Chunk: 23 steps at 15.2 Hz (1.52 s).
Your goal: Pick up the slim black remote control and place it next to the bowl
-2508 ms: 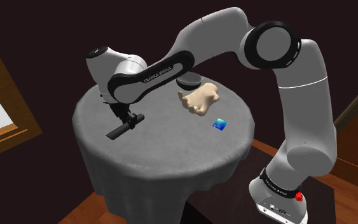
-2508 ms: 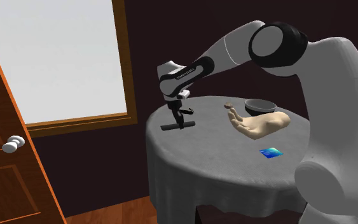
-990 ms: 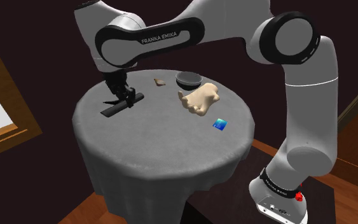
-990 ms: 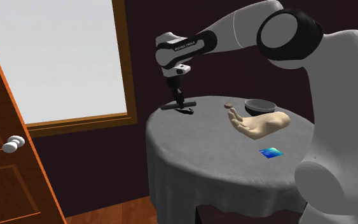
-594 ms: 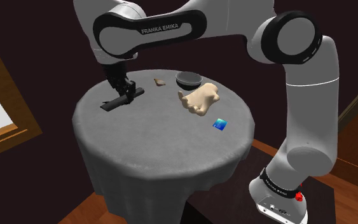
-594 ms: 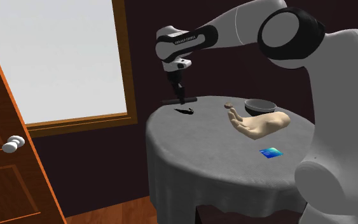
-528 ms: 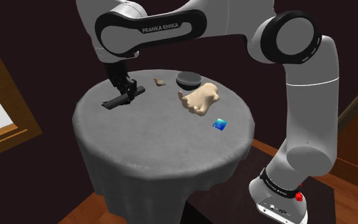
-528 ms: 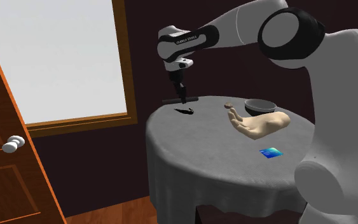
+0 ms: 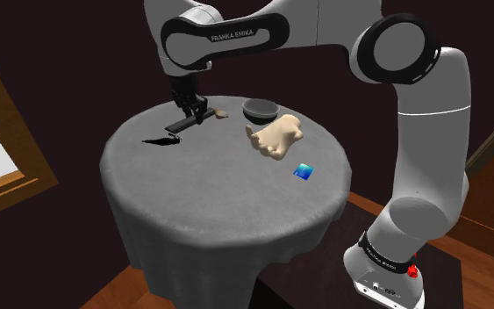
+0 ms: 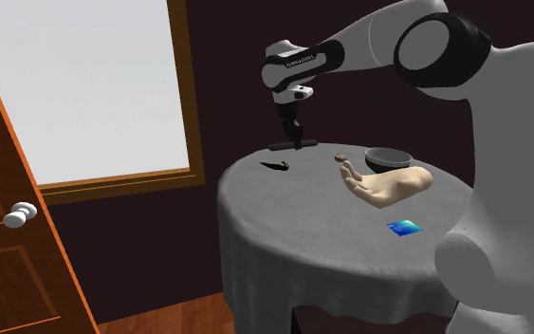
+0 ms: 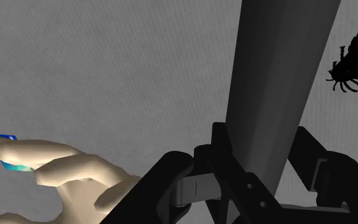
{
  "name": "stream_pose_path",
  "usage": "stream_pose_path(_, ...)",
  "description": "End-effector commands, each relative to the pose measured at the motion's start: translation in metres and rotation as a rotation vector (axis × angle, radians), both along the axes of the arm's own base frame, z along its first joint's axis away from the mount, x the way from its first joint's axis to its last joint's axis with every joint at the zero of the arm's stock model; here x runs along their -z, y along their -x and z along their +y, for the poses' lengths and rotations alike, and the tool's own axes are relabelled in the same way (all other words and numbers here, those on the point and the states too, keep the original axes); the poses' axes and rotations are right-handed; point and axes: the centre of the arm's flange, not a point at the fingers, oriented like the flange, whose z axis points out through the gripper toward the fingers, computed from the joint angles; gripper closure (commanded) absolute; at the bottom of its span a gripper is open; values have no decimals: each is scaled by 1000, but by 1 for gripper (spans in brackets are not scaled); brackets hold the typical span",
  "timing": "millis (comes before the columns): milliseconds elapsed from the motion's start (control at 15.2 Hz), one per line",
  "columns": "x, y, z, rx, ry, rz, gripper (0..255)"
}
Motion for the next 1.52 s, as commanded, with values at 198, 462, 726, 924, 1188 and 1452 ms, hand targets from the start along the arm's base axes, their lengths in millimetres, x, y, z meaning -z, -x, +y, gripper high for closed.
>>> stream_pose_path(198, -3, -18, -65, -1, 0, 0, 255)
stream_pose_path(462, -3, -34, -115, -1, 0, 0, 255)
stream_pose_path(726, -3, -50, -166, -1, 0, 0, 255)
stream_pose_path(924, -3, -62, -204, -1, 0, 0, 255)
stream_pose_path(1188, 3, -74, -242, -1, 0, 0, 255)
stream_pose_path(1452, 24, -74, -242, -1, 0, 0, 255)
